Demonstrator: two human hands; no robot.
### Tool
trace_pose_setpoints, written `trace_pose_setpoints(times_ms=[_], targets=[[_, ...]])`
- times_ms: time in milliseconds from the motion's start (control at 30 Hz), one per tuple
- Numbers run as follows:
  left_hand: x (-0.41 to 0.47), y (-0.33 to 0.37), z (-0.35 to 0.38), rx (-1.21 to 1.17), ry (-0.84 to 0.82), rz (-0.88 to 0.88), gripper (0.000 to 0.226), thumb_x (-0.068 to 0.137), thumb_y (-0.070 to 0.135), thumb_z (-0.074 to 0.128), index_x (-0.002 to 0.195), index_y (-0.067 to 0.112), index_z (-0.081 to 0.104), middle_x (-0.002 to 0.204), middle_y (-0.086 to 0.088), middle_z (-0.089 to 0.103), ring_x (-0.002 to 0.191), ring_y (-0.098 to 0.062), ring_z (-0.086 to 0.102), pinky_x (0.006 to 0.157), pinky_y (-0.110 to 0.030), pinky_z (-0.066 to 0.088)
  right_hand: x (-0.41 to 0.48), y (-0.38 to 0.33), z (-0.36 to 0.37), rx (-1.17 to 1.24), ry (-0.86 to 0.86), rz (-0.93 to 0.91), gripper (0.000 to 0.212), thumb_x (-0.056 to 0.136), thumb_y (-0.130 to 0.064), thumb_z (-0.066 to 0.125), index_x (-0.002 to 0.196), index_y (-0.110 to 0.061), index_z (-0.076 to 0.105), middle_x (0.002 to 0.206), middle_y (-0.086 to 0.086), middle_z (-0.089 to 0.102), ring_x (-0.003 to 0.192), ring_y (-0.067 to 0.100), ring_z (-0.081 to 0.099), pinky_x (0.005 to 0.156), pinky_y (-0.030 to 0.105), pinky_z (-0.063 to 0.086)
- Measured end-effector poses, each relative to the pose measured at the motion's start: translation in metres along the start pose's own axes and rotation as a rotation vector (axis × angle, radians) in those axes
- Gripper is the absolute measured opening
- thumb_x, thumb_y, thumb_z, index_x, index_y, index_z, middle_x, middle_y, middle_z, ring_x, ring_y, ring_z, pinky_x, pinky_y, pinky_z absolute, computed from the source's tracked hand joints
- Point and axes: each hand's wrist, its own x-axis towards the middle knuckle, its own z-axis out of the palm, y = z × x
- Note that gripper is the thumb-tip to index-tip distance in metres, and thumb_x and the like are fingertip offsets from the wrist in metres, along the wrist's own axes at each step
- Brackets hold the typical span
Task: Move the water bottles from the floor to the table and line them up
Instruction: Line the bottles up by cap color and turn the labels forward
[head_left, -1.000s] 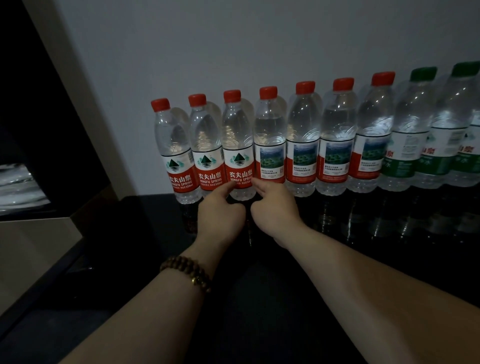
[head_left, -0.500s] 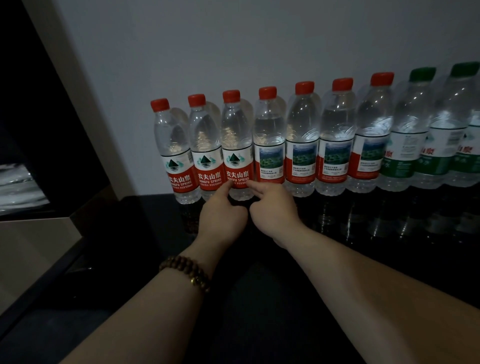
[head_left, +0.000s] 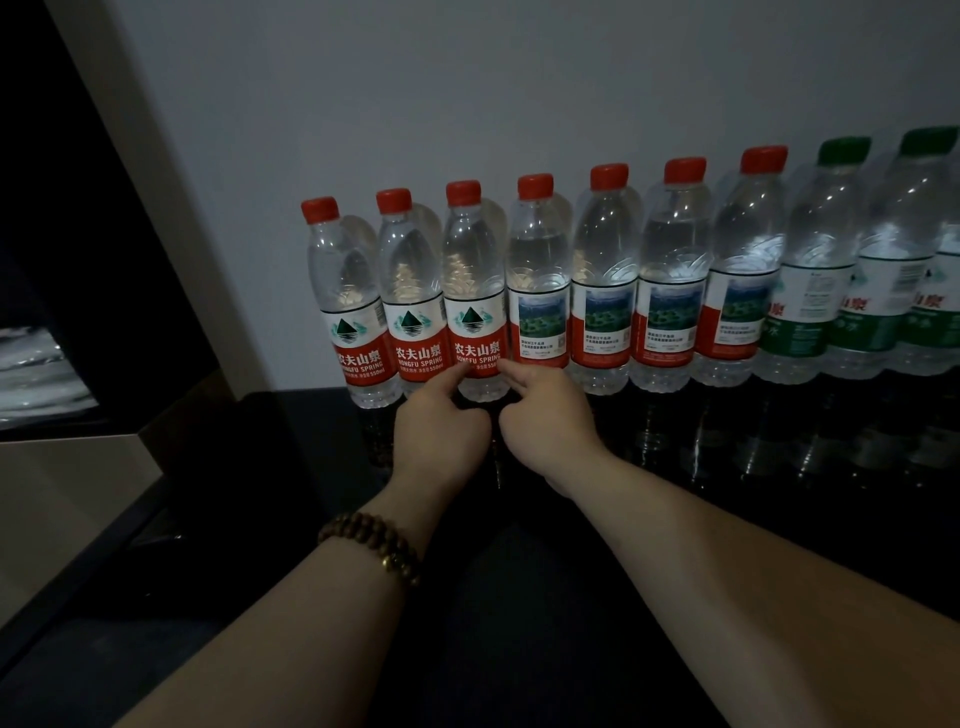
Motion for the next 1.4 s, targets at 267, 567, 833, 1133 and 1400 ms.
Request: trace_pose_setpoints(times_ms=[267, 567, 833, 1133, 1400], targets=[[-0.001, 0.0, 0.0, -0.026, 0.001, 0.008, 0.066, 0.081, 0.002, 0.061, 0.142, 0.028, 0.057, 0.136, 0.009, 0.063, 0.123, -0.009, 0.055, 0.1, -0.027, 0.046, 0.0, 0.0, 0.0, -0.004, -0.005, -0.009, 0.077, 0.073, 0.005, 0.053, 0.146, -0.022, 0.053, 0.146, 0.001, 0.058, 0.137, 0.017, 0.05, 0.111, 0.033, 0.043], [-0.006, 0.006, -0.003, -0.062, 0.126, -0.012, 0.047, 0.086, 0.0, 0.06, 0.128, 0.021, 0.066, 0.124, 0.006, 0.066, 0.112, -0.014, 0.063, 0.092, -0.035, 0.058, -0.002, -0.008, -0.015, 0.074, 0.248, -0.012, 0.048, 0.081, 0.008, 0.054, 0.116, -0.016, 0.075, 0.108, -0.002, 0.076, 0.099, 0.008, 0.069, 0.084, 0.022, 0.054], [-0.011, 0.018, 0.017, -0.113, -0.26, -0.028, 0.067, 0.08, -0.005, 0.068, 0.139, 0.025, 0.057, 0.128, 0.01, 0.063, 0.099, -0.013, 0.069, 0.08, -0.029, 0.061, 0.008, 0.006, -0.045, 0.015, 0.452, 0.065, 0.037, 0.084, 0.003, 0.058, 0.102, -0.021, 0.08, 0.1, -0.003, 0.078, 0.091, 0.011, 0.07, 0.076, 0.023, 0.052], [-0.011, 0.016, 0.023, -0.024, -0.302, 0.002, 0.082, 0.076, -0.006, 0.07, 0.15, 0.022, 0.046, 0.145, 0.003, 0.056, 0.127, -0.016, 0.055, 0.104, -0.031, 0.048, 0.011, 0.01, -0.04, 0.073, 0.386, 0.084, 0.043, 0.083, 0.006, 0.056, 0.114, -0.015, 0.077, 0.111, 0.004, 0.076, 0.091, 0.004, 0.065, 0.07, 0.008, 0.043], [-0.018, 0.033, 0.039, -0.024, -0.024, -0.154, 0.07, 0.063, 0.023, 0.053, 0.131, 0.039, 0.061, 0.099, 0.025, 0.062, 0.091, -0.008, 0.064, 0.08, -0.031, 0.057, 0.004, 0.007, -0.044, 0.181, 0.314, 0.143, 0.047, 0.083, 0.008, 0.054, 0.122, -0.011, 0.073, 0.119, 0.005, 0.074, 0.101, 0.006, 0.065, 0.087, 0.018, 0.048]])
